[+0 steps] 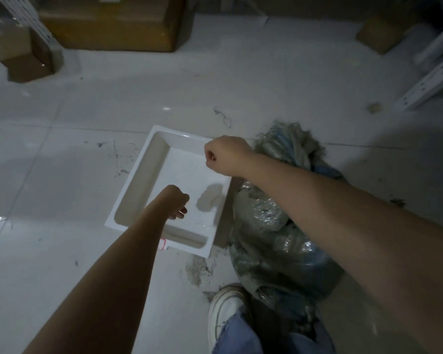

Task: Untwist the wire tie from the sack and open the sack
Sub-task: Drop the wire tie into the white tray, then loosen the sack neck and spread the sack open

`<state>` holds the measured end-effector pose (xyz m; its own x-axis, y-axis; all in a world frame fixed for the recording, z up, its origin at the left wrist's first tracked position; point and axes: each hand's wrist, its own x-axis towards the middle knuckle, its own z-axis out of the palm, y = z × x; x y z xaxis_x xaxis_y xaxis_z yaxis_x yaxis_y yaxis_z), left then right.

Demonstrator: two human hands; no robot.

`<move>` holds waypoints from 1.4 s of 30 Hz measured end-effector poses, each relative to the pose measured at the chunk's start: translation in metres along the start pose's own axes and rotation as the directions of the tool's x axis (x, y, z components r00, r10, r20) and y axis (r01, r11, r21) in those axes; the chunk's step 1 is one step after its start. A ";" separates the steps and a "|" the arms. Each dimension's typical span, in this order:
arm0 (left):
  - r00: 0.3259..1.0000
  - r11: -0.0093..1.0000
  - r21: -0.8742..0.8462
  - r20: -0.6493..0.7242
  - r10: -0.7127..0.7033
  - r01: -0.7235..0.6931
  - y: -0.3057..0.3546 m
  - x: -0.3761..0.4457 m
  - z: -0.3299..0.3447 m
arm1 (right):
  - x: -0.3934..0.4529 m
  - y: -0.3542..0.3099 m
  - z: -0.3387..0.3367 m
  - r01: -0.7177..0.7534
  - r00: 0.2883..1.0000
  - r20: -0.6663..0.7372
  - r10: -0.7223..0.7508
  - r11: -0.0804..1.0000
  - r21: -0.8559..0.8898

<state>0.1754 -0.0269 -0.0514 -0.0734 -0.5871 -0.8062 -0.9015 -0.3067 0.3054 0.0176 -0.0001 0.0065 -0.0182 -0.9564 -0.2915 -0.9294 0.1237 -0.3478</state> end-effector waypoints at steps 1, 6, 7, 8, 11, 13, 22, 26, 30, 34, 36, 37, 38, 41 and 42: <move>0.999 0.999 -0.034 0.019 0.039 -0.038 0.012 -0.009 0.002 | -0.011 0.012 -0.014 -0.048 0.995 -0.086 0.049 0.999 0.015; 0.962 0.962 -0.045 0.038 0.270 -0.269 0.076 -0.054 0.027 | -0.080 0.099 -0.046 -0.470 0.802 -0.263 0.536 0.838 0.276; 0.952 0.953 -0.033 0.035 0.303 -0.302 0.088 -0.060 0.035 | -0.094 0.114 -0.046 -0.544 0.753 -0.191 0.630 0.759 0.357; 0.943 0.943 -0.031 0.035 0.332 -0.331 0.098 -0.066 0.043 | -0.105 0.127 -0.044 -0.589 0.725 -0.096 0.682 0.686 0.428; 0.898 0.897 -0.042 0.011 0.440 -0.439 0.122 -0.075 0.071 | -0.121 0.145 -0.029 -0.627 0.719 0.135 0.682 0.553 0.549; 0.879 0.877 -0.063 -0.020 0.477 -0.477 0.132 -0.074 0.086 | -0.118 0.145 -0.019 -0.622 0.720 0.184 0.669 0.506 0.598; 0.916 0.835 -0.442 0.070 0.395 -0.326 0.162 -0.064 0.125 | -0.081 0.135 0.008 -0.536 0.693 0.284 0.662 0.211 0.817; 0.952 0.731 -0.651 0.041 0.303 -0.205 0.165 -0.075 0.110 | -0.086 0.145 -0.004 -0.455 0.624 0.302 0.721 0.021 0.890; 0.950 0.653 -0.744 0.086 0.301 -0.140 0.174 -0.108 0.089 | -0.116 0.128 -0.045 -0.407 0.630 0.338 0.699 -0.073 0.910; 0.942 0.709 -0.660 0.009 0.336 -0.247 0.191 -0.152 0.067 | -0.141 0.108 -0.091 -0.338 0.676 0.284 0.680 -0.055 0.939; 0.928 0.700 -0.653 -0.015 0.371 -0.290 0.198 -0.174 0.055 | -0.155 0.094 -0.117 -0.300 0.668 0.237 0.706 -0.036 0.953; 0.917 0.692 -0.647 -0.027 0.399 -0.320 0.199 -0.188 0.050 | -0.162 0.088 -0.129 -0.280 0.667 0.213 0.714 -0.025 0.960; 0.903 0.678 -0.647 -0.037 0.428 -0.348 0.199 -0.201 0.046 | -0.170 0.082 -0.142 -0.257 0.676 0.183 0.714 -0.005 0.966; 0.838 0.645 -0.601 -0.080 0.539 -0.472 0.203 -0.237 0.034 | -0.200 0.058 -0.182 -0.179 0.747 0.099 0.658 0.055 0.982; 0.810 0.617 -0.594 -0.102 0.578 -0.515 0.206 -0.249 0.030 | -0.208 0.051 -0.195 -0.145 0.770 0.059 0.635 0.085 0.986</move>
<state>-0.0049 0.0785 0.1972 -0.5367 -0.7291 -0.4246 -0.2652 -0.3320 0.9053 -0.0975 0.1540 0.2232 -0.5830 -0.6422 -0.4977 0.2869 0.4104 -0.8656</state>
